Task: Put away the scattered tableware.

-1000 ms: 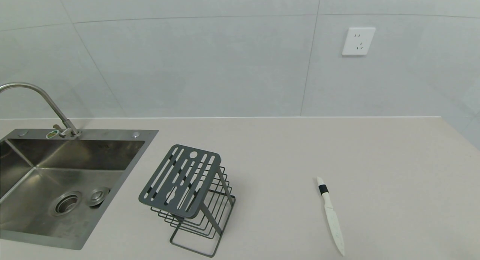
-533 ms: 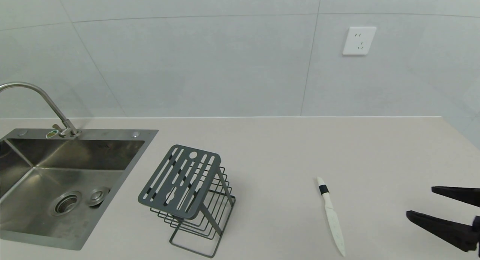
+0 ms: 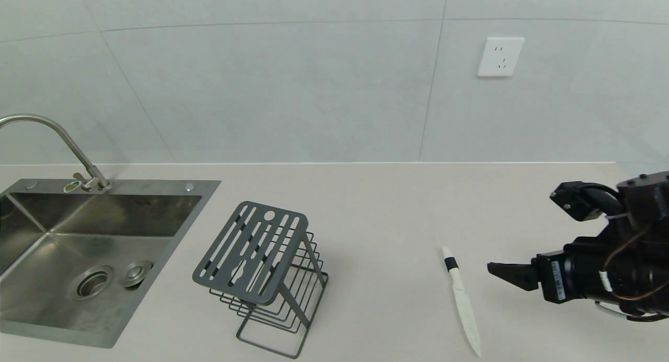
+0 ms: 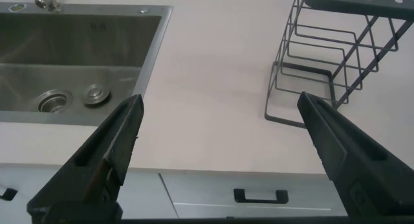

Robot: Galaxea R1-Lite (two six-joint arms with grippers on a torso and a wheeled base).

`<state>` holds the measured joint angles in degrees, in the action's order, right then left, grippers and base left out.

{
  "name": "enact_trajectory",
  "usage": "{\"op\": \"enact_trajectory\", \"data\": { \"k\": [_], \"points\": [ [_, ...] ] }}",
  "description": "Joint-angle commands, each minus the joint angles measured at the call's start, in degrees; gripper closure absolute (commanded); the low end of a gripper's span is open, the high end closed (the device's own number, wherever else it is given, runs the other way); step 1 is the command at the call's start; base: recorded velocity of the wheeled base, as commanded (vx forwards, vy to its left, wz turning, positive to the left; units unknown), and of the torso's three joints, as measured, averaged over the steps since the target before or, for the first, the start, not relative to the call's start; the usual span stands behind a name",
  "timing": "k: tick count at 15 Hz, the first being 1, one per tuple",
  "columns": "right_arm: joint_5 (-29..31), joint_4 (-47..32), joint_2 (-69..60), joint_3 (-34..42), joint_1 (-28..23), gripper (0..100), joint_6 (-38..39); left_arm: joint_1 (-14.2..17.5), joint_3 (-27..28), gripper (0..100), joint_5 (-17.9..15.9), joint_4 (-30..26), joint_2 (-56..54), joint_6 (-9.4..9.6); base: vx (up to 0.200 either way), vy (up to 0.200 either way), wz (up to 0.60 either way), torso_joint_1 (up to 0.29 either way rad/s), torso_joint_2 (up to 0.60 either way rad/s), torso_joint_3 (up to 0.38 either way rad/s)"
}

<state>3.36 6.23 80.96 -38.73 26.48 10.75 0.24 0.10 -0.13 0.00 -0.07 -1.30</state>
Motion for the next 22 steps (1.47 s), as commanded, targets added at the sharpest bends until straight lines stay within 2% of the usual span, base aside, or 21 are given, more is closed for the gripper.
{"op": "enact_trajectory", "data": {
  "k": [1, 5, 8, 11, 22],
  "points": [
    [2.08, 0.1, 10.1, -2.58, 2.61, 0, 2.26, 0.02, -0.01, 0, 0.05, 0.0, 0.07, -0.01, 0.0, 0.0, 0.0, 0.0, 0.0, 0.0],
    [6.39, 0.1, 19.24, -5.92, 7.8, 0, 2.08, 0.02, -0.01, 0, -0.04, 0.0, 0.07, -0.1, 0.0, 0.0, 0.0, 0.0, 0.0, 0.0],
    [10.52, 0.1, 26.53, -9.79, 9.56, 0, 2.08, 0.02, -0.01, 0, -0.04, 0.0, 0.07, -0.01, 0.0, 0.0, 0.0, 0.0, 0.0, 0.0],
    [12.81, 0.01, 29.61, -9.35, 9.38, 0, 2.43, 0.02, -0.01, 0, -0.04, 0.0, 0.07, -0.01, 0.0, 0.0, 0.0, 0.0, 0.0, 0.0],
    [12.37, 1.77, 32.51, -9.43, 7.1, 0, 3.75, 0.02, -0.01, 0, -0.04, 0.0, 0.07, -0.01, 0.0, 0.0, 0.0, 0.0, 0.0, 0.0]
  ]
}}
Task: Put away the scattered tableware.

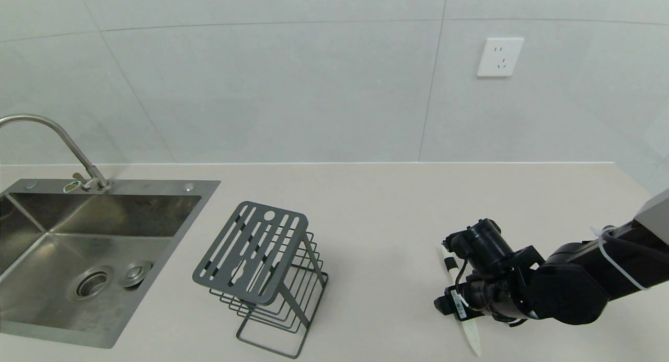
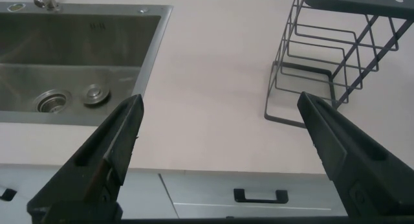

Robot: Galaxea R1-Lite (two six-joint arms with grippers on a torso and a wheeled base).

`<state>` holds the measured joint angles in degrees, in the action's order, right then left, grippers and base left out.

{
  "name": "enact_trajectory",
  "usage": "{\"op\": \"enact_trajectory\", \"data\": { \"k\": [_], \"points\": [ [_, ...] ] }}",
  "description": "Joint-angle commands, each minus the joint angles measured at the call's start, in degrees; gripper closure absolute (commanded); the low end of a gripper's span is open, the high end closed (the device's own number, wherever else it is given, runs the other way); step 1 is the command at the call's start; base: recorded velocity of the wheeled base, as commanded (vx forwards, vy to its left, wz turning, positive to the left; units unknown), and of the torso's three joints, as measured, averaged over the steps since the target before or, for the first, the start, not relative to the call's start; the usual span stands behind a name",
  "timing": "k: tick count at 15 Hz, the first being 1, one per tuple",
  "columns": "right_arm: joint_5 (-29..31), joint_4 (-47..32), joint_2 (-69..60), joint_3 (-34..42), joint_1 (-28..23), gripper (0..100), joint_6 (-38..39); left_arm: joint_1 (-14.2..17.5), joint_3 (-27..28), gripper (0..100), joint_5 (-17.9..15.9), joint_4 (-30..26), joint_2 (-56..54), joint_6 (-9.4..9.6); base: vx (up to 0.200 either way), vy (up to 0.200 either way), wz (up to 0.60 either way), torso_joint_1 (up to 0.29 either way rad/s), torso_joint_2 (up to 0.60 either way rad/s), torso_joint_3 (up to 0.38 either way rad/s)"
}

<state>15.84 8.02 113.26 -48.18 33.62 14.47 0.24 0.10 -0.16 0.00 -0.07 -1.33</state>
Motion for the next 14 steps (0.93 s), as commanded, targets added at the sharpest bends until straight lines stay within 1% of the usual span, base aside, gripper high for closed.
{"op": "enact_trajectory", "data": {
  "k": [1, 5, 9, 10, 11, 12, 13, 14],
  "points": [
    [-0.28, -0.02, 0.03, 0.28, -0.05, 100, 0.12, 0.02, -0.01, 0, -0.02, 0.0, 0.07, 0.01, 0.0, 0.0, 0.0, 0.0, 0.0, 0.0],
    [-2.12, -0.02, -0.85, 3.7, 0.04, 100, 2.58, 0.02, -0.01, 0, -0.02, 0.0, 0.07, 0.01, 0.0, 0.0, 0.0, 0.0, 0.0, 0.0],
    [-1.95, 1.12, -1.11, 3.44, -0.05, 100, 2.23, 0.02, -0.01, 0, -0.02, 0.0, 0.07, 0.01, 0.0, 0.0, 0.0, 0.0, 0.0, 0.0],
    [-1.95, 2.35, -2.52, 3.35, -0.05, 100, 2.05, 0.02, -0.01, 0, -0.02, 0.0, 0.07, 0.1, 0.0, 0.0, 0.0, 0.0, 0.0, 0.0],
    [-1.95, 4.2, -4.54, 3.35, -0.05, 100, 0.91, 0.02, -0.01, 0, -0.63, 0.0, 0.07, 0.8, 0.0, 0.0, 0.0, 0.0, 0.0, 0.0],
    [-1.95, 5.51, -7.71, 3.44, -0.05, 100, -1.37, 0.02, -0.1, 0, -2.65, 1.93, 0.07, 2.38, 0.0, 0.0, 0.0, 0.0, 0.0, 0.0],
    [-1.86, 5.78, -9.29, 3.53, -0.05, 100, -2.17, 0.02, -0.1, 0, -3.53, 5.8, 0.07, 2.38, 0.0, 0.0, 0.0, 0.0, 0.0, 0.0],
    [-1.95, 5.87, -12.89, 3.7, 0.04, 100, -3.4, 0.02, -0.1, 0, -6.78, 16.17, 0.07, 2.65, 0.0, 0.0, 0.0, 0.0, 0.0, 0.0]
  ]
}}
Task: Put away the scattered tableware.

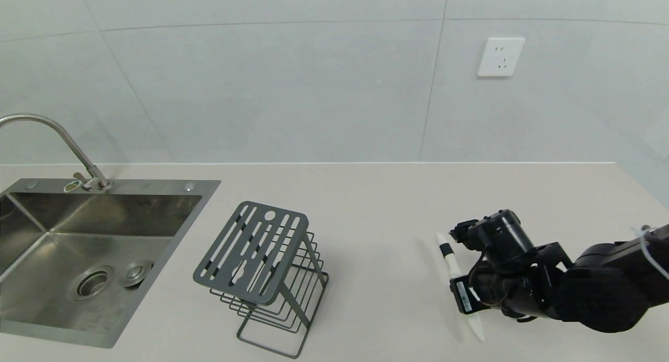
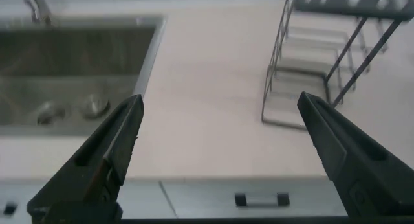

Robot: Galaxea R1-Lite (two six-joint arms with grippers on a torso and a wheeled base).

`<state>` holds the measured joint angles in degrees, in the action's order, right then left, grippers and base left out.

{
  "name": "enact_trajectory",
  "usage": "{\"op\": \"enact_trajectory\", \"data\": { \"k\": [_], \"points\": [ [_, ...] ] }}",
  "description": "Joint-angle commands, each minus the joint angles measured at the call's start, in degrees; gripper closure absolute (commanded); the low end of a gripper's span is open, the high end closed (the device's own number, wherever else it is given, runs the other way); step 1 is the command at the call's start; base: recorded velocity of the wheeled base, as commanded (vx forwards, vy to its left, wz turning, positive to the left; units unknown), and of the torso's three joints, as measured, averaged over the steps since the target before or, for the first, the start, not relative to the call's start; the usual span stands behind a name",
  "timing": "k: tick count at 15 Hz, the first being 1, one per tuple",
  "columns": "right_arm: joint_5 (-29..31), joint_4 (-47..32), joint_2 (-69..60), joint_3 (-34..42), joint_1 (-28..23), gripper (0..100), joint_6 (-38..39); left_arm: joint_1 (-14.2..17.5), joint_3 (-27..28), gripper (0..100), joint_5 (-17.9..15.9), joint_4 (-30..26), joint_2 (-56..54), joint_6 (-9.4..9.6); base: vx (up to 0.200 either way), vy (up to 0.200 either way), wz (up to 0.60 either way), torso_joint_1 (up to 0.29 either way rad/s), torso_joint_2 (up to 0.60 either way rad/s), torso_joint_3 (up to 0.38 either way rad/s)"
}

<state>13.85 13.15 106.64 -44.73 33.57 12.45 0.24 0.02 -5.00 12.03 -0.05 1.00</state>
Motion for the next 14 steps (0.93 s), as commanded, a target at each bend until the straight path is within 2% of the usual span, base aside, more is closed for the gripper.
{"op": "enact_trajectory", "data": {
  "k": [1, 2, 3, 4, 6, 7, 8, 9, 11, 12, 14],
  "points": [
    [-0.14, 0.82, -9.61, 0.34, 0.09, 100, -2.69, -0.07, 1.21, 0, -7.13, 7.22, 1.63, -0.21, 0.0, 0.0, 0.0, 0.0, 0.0, 0.0],
    [-0.75, 0.82, -11.9, 0.43, 0.09, 100, -4.45, -1.3, 3.49, 0, -8.1, 7.22, 4.27, -1.61, 0.0, 0.0, 0.0, 0.0, 0.0, 0.0],
    [-1.9, 0.82, -13.13, 0.96, 0.09, 100, -5.24, -2.53, 5.34, 0, -8.36, 7.22, 6.03, -1.97, 0.0, 0.0, 0.0, 0.0, 0.0, 0.0],
    [-4.8, 2.49, -16.56, 3.68, 0.09, 100, -7.0, -5.78, 11.14, 0, -9.06, 7.3, 10.6, -2.14, 0.0, 0.0, 0.0, 0.0, 0.0, 0.0],
    [-9.72, 8.64, -21.21, 6.67, -0.7, 100, -12.97, -12.46, 19.4, 0, -10.38, 7.48, 20.7, -2.14, 0.0, 0.0, 0.0, 0.0, 0.0, 0.0],
    [-9.98, 8.91, -21.39, 6.67, -0.79, 100, -13.24, -12.81, 19.66, 0, -10.38, 7.57, 21.14, -2.14, 0.0, 0.0, 0.0, 0.0, 0.0, 0.0],
    [-17.89, 10.66, -26.31, 8.6, -3.25, 100, -19.57, -21.25, 25.73, 0, -10.38, 8.36, 33.45, -2.41, 0.0, 0.0, 0.0, 0.0, 0.0, 0.0],
    [-20.53, 10.75, -29.39, 10.71, -4.48, 100, -22.03, -24.5, 27.49, 0, -10.47, 9.85, 38.98, -2.85, 0.0, 0.0, 0.0, 0.0, 0.0, 0.0],
    [-23.6, 11.28, -33.52, 13.53, -4.83, 100, -23.43, -29.25, 29.07, 0, -11.44, 14.95, 47.07, -2.93, 0.0, 0.0, 0.0, 0.0, 0.0, 0.0],
    [-25.45, 14.09, -35.54, 15.9, -4.74, 100, -23.96, -32.06, 29.68, 0, -14.95, 21.54, 55.16, -2.93, 0.0, 0.0, 0.0, 0.0, 0.0, 0.0],
    [-28.09, 18.4, -36.16, 17.48, -4.83, 100, -24.84, -32.41, 29.42, 0, -20.31, 28.4, 63.07, -2.05, 0.0, 0.0, 0.0, 0.0, 0.0, 0.0]
  ]
}}
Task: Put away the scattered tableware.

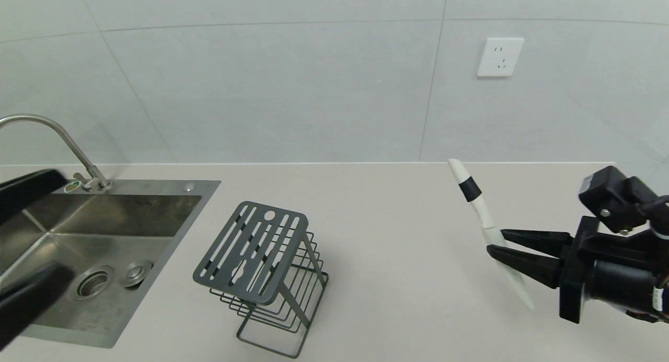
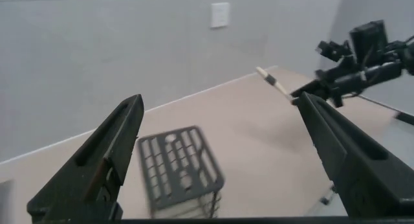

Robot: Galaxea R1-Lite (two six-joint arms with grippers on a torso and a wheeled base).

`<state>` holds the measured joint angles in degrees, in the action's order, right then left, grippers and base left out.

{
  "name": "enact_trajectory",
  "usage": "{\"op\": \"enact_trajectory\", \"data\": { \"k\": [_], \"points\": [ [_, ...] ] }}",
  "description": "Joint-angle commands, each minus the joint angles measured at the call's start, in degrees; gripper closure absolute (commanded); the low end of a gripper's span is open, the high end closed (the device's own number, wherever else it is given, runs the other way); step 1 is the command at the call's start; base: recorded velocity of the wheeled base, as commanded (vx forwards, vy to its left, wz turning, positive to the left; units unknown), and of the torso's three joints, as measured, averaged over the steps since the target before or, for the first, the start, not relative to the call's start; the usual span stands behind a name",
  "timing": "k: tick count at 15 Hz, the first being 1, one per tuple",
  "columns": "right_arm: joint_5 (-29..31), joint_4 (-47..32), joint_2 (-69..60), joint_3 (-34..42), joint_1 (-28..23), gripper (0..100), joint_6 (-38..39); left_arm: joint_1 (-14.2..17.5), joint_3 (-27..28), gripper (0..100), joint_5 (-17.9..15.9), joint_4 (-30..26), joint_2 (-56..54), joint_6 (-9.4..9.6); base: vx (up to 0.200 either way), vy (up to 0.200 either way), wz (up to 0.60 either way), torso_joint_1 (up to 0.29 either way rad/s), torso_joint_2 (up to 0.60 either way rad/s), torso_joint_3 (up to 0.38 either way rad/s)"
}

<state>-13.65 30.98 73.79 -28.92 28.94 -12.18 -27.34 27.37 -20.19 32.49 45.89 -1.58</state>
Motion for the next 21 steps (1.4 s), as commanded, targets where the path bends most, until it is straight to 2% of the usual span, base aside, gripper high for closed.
{"op": "enact_trajectory", "data": {
  "k": [1, 3, 4, 5, 7, 8, 10, 11, 12, 16, 18, 20, 21],
  "points": [
    [-2.96, 4.36, -3.13, 2.55, -0.29, 100, -0.21, -6.32, 1.72, 0, -9.7, 14.09, 22.67, 1.15, 0.0, 0.0, 0.0, 0.0, 0.0, 0.0],
    [-5.59, 10.42, -2.42, 3.69, -1.43, 100, -0.39, -9.57, 1.72, 0, -16.2, 23.59, 30.05, 1.15, 0.0, 0.0, 0.0, 0.0, 0.0, 0.0],
    [-6.83, 14.29, -1.72, 4.31, -2.05, 100, -0.39, -11.15, 1.9, 0, -18.4, 27.81, 33.39, 1.15, 0.0, 0.0, 0.0, 0.0, 0.0, 0.0],
    [-8.67, 18.86, -0.66, 5.1, -2.4, 100, -0.39, -12.73, 2.16, 0, -19.89, 32.2, 37.0, 0.97, 0.0, 0.0, 0.0, 0.0, 0.0, 0.0],
    [-10.69, 24.83, 1.27, 5.89, -2.49, 100, -0.39, -13.88, 3.48, 0, -22.53, 41.08, 43.94, 0.53, 0.0, 0.0, 0.0, 0.0, 0.0, 0.0],
    [-11.22, 26.24, 1.8, 6.06, -2.49, 100, -0.39, -14.23, 4.98, 0, -23.67, 46.61, 47.54, -0.88, 0.0, 0.0, 0.0, 0.0, 0.0, 0.0],
    [-13.59, 28.17, 2.15, 6.06, -2.05, 100, -0.83, -15.37, 8.76, 0, -23.93, 55.84, 53.08, -5.97, 0.0, 0.0, 0.0, 0.0, 0.0, 0.0],
    [-16.05, 30.11, 2.59, 6.15, -2.05, 100, -2.15, -16.25, 11.92, 0, -24.02, 57.51, 56.07, -9.4, 0.0, 0.0, 0.0, 0.0, 0.0, 0.0],
    [-16.84, 31.6, 2.94, 6.15, -2.05, 100, -2.32, -16.43, 13.5, 0, -23.93, 57.51, 57.03, -10.37, 0.0, 0.0, 0.0, 0.0, 0.0, 0.0],
    [-19.92, 35.12, 2.94, 6.15, -1.61, 100, -2.68, -16.43, 20.01, 0, -23.32, 57.51, 62.31, -10.72, 0.0, 0.0, 0.0, 0.0, 0.0, 0.0],
    [-20.36, 35.12, 2.76, 6.33, -1.08, 100, -2.94, -16.51, 22.82, 0, -20.77, 57.51, 64.51, -10.81, 0.0, 0.0, 0.0, 0.0, 0.0, 0.0],
    [-21.15, 35.21, 2.94, 6.94, -0.9, 100, -3.03, -16.78, 25.37, 0, -19.36, 57.51, 65.82, -12.48, 0.0, 0.0, 0.0, 0.0, 0.0, 0.0],
    [-21.85, 35.47, 2.94, 7.38, -0.2, 100, -3.64, -17.3, 27.21, 0, -17.87, 57.51, 66.53, -14.59, 0.0, 0.0, 0.0, 0.0, 0.0, 0.0]
  ]
}}
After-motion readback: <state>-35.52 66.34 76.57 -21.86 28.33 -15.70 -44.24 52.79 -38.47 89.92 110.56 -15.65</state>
